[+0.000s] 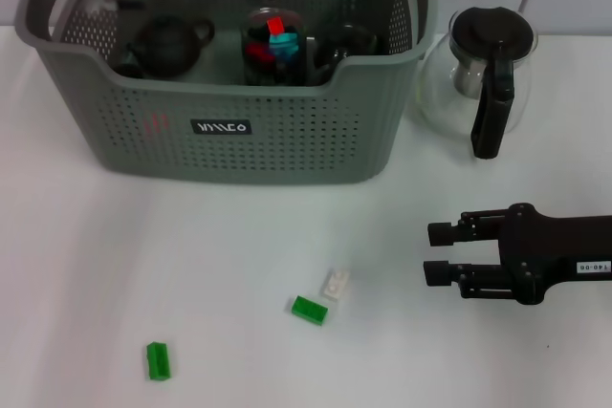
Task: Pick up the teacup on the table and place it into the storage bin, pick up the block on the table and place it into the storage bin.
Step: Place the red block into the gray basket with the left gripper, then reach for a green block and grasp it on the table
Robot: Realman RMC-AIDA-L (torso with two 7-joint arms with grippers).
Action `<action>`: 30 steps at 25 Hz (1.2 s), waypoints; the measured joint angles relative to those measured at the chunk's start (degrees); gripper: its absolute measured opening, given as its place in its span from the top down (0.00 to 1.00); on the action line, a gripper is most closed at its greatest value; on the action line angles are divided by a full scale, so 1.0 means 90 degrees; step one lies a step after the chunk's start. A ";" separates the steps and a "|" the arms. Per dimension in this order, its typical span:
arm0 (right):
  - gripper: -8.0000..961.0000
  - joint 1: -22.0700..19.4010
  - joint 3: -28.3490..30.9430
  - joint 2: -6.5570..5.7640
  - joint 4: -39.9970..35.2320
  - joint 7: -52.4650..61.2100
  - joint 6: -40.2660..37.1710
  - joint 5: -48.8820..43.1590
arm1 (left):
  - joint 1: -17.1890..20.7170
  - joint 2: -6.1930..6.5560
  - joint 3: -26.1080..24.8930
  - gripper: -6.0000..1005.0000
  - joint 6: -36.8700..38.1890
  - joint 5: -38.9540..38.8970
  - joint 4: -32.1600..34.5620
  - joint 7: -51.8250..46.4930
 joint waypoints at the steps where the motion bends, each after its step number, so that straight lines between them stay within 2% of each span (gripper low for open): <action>1: 0.37 0.0000 0.0000 0.0000 0.0000 0.0000 0.0000 0.0000 | -0.0121 -0.0010 0.0013 0.82 -0.0120 0.0221 0.0209 -0.0012; 5: 0.37 0.0006 0.0004 -0.0013 0.0000 0.0007 0.0000 0.0007 | -0.0666 -0.0021 0.0029 0.82 -0.0491 0.1043 0.1062 -0.0182; 9: 0.37 0.0006 0.0022 -0.0021 0.0000 -0.0001 0.0000 0.0013 | -0.1008 0.0068 0.0025 0.82 -0.0623 0.1554 0.1531 -0.0549; 16: 0.37 0.0007 0.0019 -0.0020 0.0000 -0.0023 0.0000 0.0014 | -0.1080 0.0177 0.0000 0.82 -0.0666 0.1626 0.1554 -0.1069; 19: 0.37 -0.0006 0.0023 -0.0019 0.0000 -0.0022 0.0000 0.0018 | -0.1069 0.0182 -0.0042 0.82 -0.0611 0.1613 0.1519 -0.1132; 20: 0.37 -0.0013 0.0023 -0.0019 0.0000 -0.0023 0.0000 0.0020 | -0.1069 0.0182 -0.0042 0.78 -0.0611 0.1613 0.1519 -0.1132; 23: 0.37 -0.0037 0.0022 -0.0019 0.0000 -0.0026 0.0000 0.0027 | -0.0910 0.0138 -0.0051 0.67 -0.0349 0.1590 0.1154 -0.1228; 25: 0.37 -0.0048 0.0033 -0.0019 0.0000 -0.0026 0.0000 0.0027 | -0.0714 0.0055 -0.0069 0.59 -0.0180 0.1519 0.0727 -0.1299; 27: 0.37 -0.0056 0.0041 -0.0019 0.0000 -0.0027 0.0001 0.0031 | -0.0442 -0.0058 -0.0146 0.51 0.0025 0.1245 0.0106 -0.1351; 30: 0.36 -0.0059 0.0052 -0.0019 -0.0001 -0.0027 0.0000 0.0037 | 0.0115 -0.0214 -0.0385 0.39 0.0578 0.0352 -0.1070 -0.1420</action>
